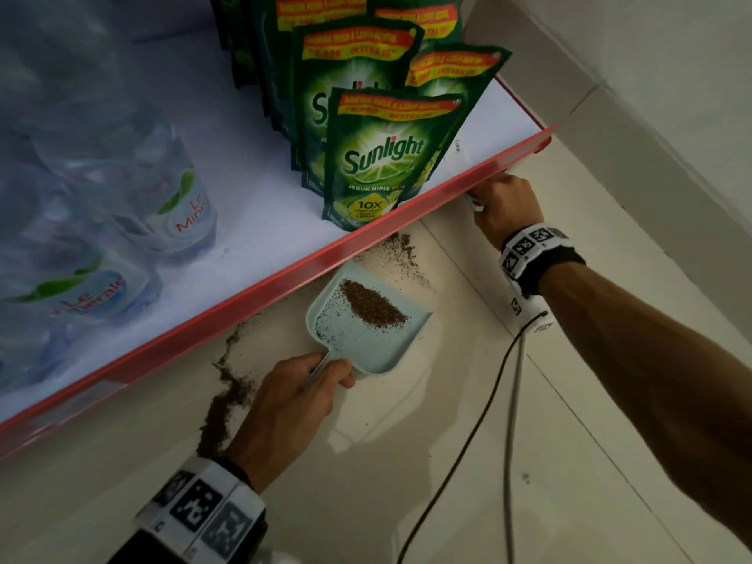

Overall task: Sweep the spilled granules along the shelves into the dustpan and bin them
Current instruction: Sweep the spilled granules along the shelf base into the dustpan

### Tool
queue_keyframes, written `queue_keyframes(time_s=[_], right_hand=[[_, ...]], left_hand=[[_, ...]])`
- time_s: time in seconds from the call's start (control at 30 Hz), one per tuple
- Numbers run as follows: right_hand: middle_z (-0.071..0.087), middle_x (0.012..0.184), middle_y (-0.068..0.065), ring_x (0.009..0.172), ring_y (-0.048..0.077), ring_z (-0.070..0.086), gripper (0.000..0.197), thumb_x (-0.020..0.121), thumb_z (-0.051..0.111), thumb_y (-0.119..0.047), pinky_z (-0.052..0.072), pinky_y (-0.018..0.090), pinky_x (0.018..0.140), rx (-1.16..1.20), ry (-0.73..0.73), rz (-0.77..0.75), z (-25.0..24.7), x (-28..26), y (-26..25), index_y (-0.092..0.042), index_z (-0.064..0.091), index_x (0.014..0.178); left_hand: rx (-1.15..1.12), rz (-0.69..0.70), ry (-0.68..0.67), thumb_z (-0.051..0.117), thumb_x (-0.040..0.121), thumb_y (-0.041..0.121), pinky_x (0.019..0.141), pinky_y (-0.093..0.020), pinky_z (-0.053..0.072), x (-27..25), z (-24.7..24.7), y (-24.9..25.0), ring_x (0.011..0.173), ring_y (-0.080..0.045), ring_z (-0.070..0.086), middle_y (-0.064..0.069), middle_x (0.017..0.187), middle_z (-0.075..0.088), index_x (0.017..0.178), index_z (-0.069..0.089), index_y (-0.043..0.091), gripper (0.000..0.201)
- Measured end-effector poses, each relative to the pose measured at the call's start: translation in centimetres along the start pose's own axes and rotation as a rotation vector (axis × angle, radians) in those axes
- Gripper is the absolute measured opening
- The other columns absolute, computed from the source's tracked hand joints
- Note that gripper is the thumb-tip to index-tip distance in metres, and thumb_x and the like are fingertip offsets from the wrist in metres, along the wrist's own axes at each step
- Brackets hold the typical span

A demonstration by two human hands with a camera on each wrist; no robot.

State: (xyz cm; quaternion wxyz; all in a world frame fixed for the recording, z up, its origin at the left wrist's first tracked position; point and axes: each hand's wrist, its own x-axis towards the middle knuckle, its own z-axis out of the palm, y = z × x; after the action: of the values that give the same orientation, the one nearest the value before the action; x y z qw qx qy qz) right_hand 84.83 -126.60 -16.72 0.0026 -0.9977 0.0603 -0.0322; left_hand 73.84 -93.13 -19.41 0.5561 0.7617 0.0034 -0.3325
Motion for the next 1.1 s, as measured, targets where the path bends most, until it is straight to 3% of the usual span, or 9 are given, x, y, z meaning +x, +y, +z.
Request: queue_keyframes(time_s=[0.1,0.27,0.37,0.5,0.7,0.8,0.9,1.0,1.1], right_hand=[[0.069,0.100,0.027,0.087,0.047,0.064,0.023,0.085,0.052,0.005,0.049,0.047,0.073,-0.049,0.020,0.096,0.8,0.8,0.6,-0.002,0.072,0.096],[0.066,0.096,0.028,0.085,0.047,0.063,0.019,0.090,0.052,-0.003,0.043,0.041,0.068,-0.067,-0.058,0.184,0.8,-0.1,0.5,-0.005,0.067,0.101],[0.070,0.088,0.024,0.077,0.045,0.064,0.027,0.093,0.051,-0.010,0.044,0.034,0.065,0.052,-0.057,0.041,-0.1,-3.1,-1.1,-0.016,0.069,0.112],[0.074,0.087,0.015,0.069,0.039,0.065,0.026,0.095,0.051,-0.013,0.054,0.042,0.066,0.153,0.040,-0.119,-1.8,-5.4,-2.0,-0.018,0.071,0.111],[0.068,0.100,0.020,0.086,0.044,0.063,0.028,0.086,0.047,0.002,0.042,0.040,0.067,-0.028,-0.018,0.126,-0.6,-1.3,0.0,-0.010,0.068,0.101],[0.067,0.101,0.026,0.091,0.045,0.063,0.036,0.089,0.045,0.002,0.046,0.043,0.071,-0.031,-0.058,0.211,-0.2,-1.1,0.9,-0.011,0.067,0.114],[0.068,0.093,0.025,0.084,0.044,0.064,0.033,0.090,0.047,-0.003,0.041,0.037,0.066,-0.021,-0.104,0.161,0.2,-2.9,-0.3,-0.013,0.067,0.115],[0.070,0.079,0.021,0.072,0.043,0.062,0.029,0.088,0.050,-0.008,0.044,0.036,0.063,0.077,-0.020,0.060,-0.5,-5.1,-1.7,-0.015,0.070,0.108],[0.069,0.086,0.024,0.077,0.044,0.061,0.029,0.091,0.048,-0.011,0.044,0.039,0.067,0.052,0.069,0.131,-0.5,-4.0,-1.1,-0.016,0.069,0.110]], left_hand=[[0.002,-0.014,0.000,0.052,0.077,0.051,0.047,-0.026,0.028,0.2,-0.1,-0.4,0.038,-0.006,0.033,0.008,0.040,0.039,0.073,0.069,0.025,0.031],[0.011,-0.025,-0.001,0.052,0.077,0.051,0.047,-0.026,0.027,0.2,-0.2,-0.3,0.038,-0.006,0.032,0.008,0.041,0.038,0.075,0.068,0.024,0.031],[0.006,-0.025,-0.003,0.052,0.077,0.051,0.048,-0.027,0.027,-0.1,-0.1,0.3,0.039,-0.007,0.032,0.009,0.041,0.038,0.075,0.068,0.024,0.031],[0.007,-0.020,-0.004,0.052,0.077,0.051,0.049,-0.027,0.027,-0.4,0.0,0.8,0.041,-0.009,0.033,0.009,0.043,0.038,0.075,0.068,0.023,0.032],[0.045,-0.009,-0.019,0.058,0.095,0.039,0.049,-0.026,0.028,-0.4,0.4,0.7,0.040,-0.007,0.034,0.008,0.043,0.040,0.072,0.070,0.019,0.032],[0.028,-0.007,-0.020,0.059,0.091,0.043,0.049,-0.026,0.028,-0.2,0.8,1.1,0.040,-0.007,0.035,0.008,0.043,0.041,0.073,0.070,0.021,0.030],[0.012,-0.003,-0.019,0.053,0.077,0.052,0.049,-0.027,0.029,-0.4,0.7,1.4,0.041,-0.008,0.035,0.009,0.042,0.041,0.075,0.070,0.025,0.032],[0.011,-0.006,-0.008,0.053,0.076,0.053,0.049,-0.026,0.028,-0.7,0.2,1.2,0.040,-0.008,0.035,0.009,0.042,0.040,0.074,0.070,0.026,0.032],[0.021,-0.005,-0.005,0.053,0.077,0.053,0.048,-0.026,0.028,-0.7,-0.4,0.6,0.041,-0.009,0.034,0.009,0.044,0.039,0.074,0.070,0.025,0.034]])
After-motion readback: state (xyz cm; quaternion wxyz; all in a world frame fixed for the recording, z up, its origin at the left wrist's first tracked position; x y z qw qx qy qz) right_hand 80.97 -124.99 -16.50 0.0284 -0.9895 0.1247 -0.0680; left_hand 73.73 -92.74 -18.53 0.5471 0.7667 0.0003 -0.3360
